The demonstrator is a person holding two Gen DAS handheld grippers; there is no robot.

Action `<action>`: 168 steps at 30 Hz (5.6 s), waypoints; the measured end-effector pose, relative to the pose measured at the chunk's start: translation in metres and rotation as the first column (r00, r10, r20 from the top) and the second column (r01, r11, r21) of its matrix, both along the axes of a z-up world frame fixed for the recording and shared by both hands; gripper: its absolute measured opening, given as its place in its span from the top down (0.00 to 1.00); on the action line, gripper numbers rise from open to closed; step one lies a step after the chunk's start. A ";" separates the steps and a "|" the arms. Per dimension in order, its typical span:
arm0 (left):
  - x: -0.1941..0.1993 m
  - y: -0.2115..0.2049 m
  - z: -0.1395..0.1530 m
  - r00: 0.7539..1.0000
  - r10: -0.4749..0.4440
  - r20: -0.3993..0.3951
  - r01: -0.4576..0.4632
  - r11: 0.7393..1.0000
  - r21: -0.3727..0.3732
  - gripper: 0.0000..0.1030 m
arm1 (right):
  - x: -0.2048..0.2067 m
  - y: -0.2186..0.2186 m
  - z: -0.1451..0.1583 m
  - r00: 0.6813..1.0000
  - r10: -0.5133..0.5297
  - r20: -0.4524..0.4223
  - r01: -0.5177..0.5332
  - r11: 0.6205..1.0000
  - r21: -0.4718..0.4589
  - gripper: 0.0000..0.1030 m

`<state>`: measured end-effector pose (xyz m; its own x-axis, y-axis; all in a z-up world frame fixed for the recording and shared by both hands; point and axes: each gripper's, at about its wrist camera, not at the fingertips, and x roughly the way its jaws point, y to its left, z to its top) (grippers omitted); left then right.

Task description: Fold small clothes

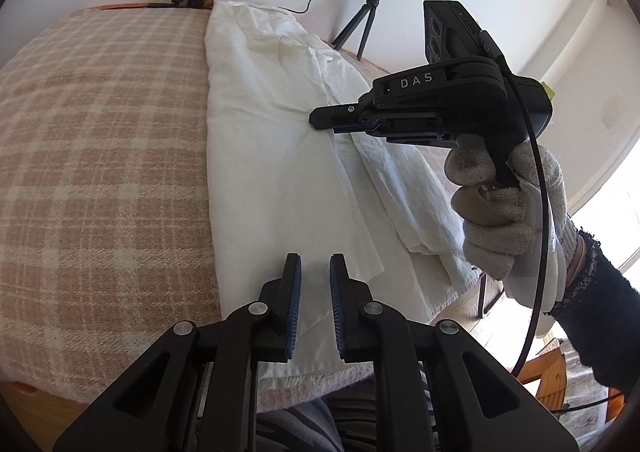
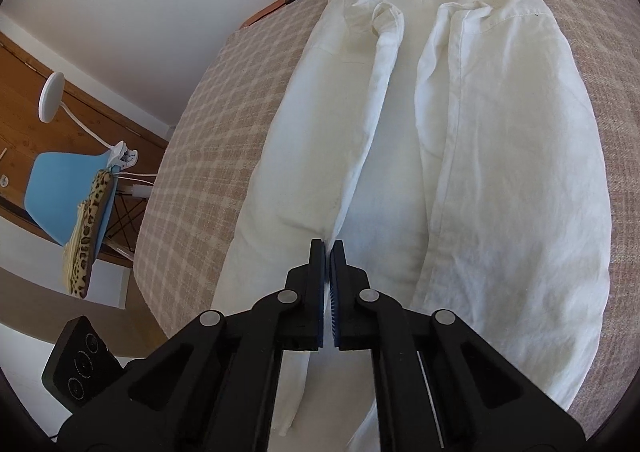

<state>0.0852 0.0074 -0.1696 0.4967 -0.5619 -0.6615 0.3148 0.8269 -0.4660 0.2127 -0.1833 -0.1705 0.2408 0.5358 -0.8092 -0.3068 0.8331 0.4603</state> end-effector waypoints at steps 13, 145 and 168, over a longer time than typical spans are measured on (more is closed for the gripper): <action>0.103 0.023 0.046 0.996 0.064 0.069 -0.067 0.997 0.037 0.84 | -0.037 -0.029 0.037 0.998 -0.007 0.067 0.004 0.999 0.049 0.47; 0.155 0.035 0.026 0.991 0.129 -0.043 -0.133 0.983 -0.126 0.91 | 0.031 -0.150 0.023 0.977 -0.212 0.003 0.207 0.957 0.205 0.85; 0.174 -0.012 0.033 0.990 0.099 0.103 -0.111 0.987 0.117 0.75 | 0.042 -0.089 0.043 0.971 -0.042 0.237 0.064 0.994 -0.087 0.86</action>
<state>0.2593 -0.0050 -0.1365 0.6133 -0.4214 -0.6681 0.2620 0.9065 -0.3312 0.2549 -0.2727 -0.1278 0.4554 0.4419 -0.7729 -0.3513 0.8869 0.3001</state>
